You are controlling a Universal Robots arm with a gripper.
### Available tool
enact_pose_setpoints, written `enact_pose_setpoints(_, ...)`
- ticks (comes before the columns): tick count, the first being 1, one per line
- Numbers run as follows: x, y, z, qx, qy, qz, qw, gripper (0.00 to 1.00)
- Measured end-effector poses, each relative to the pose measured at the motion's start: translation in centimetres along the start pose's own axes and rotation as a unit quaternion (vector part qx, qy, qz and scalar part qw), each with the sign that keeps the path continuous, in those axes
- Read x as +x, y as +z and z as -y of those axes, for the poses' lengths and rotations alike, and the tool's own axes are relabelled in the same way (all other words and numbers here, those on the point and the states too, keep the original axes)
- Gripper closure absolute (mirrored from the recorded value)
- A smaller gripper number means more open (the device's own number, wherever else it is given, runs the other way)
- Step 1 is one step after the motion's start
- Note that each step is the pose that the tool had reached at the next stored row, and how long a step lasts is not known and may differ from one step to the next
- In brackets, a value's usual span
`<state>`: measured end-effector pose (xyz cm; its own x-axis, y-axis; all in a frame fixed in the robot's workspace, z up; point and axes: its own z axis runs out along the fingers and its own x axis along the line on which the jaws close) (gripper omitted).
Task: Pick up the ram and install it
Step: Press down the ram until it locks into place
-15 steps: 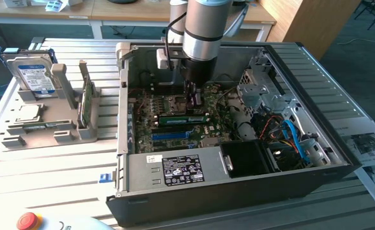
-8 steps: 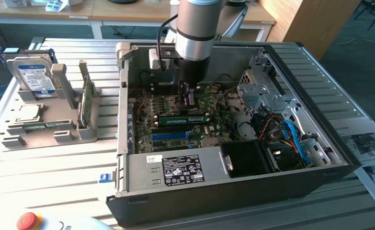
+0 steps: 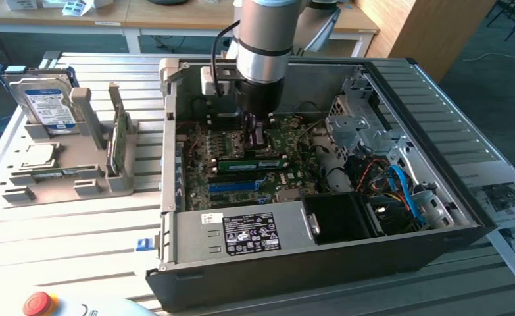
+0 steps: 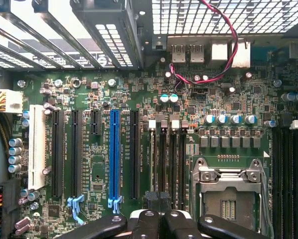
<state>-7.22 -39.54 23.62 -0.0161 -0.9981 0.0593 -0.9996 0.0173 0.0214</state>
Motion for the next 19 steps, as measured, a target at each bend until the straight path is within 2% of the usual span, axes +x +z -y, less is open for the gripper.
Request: enact_pose_setpoints(19,0.32,0.03,-0.24,0.0000,0.000,0.0000,1.0000,0.90)
